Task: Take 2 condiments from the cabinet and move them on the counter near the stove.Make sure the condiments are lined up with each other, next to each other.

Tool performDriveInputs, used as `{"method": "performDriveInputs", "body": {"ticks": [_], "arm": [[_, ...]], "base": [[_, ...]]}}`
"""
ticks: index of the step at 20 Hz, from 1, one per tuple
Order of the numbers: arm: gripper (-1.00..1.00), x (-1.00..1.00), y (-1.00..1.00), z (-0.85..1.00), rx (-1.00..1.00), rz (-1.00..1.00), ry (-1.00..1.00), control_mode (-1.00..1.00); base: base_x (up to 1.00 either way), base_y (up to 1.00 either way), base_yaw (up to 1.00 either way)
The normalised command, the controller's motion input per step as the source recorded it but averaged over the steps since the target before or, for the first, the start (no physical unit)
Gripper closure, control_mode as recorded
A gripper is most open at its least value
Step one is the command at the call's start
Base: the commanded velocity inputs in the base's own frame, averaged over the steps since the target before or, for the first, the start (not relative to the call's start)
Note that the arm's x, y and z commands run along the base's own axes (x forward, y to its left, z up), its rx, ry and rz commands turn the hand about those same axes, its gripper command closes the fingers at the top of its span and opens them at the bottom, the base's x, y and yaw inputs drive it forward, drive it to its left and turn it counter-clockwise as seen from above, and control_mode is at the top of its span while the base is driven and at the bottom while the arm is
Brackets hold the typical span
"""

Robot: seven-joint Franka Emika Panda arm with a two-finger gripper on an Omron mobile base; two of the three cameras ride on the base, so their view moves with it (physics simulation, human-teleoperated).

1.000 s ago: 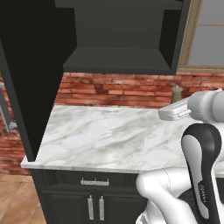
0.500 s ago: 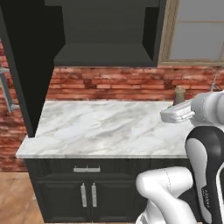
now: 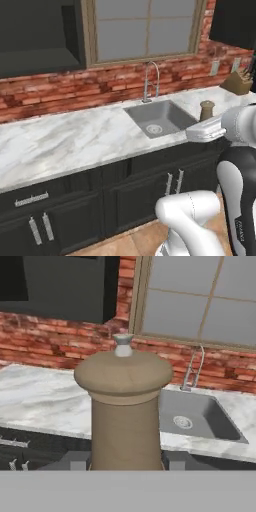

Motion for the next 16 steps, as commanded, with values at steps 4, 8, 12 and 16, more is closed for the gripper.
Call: {"method": "performDriveInputs", "body": {"ticks": [4, 8, 12, 16], "arm": [[1.00, 0.00, 0.00, 0.00, 0.00, 0.00, 0.00, 1.00], [1.00, 0.00, 0.00, 0.00, 0.00, 0.00, 0.00, 1.00], [1.00, 0.00, 0.00, 0.00, 0.00, 0.00, 0.00, 1.00], [1.00, 0.00, 0.00, 0.00, 0.00, 0.00, 0.00, 1.00]], "base": [[0.00, -0.51, -0.89], [0.00, -0.51, -0.89], [0.00, -0.58, -0.88], [0.00, -0.67, -0.86]]}}
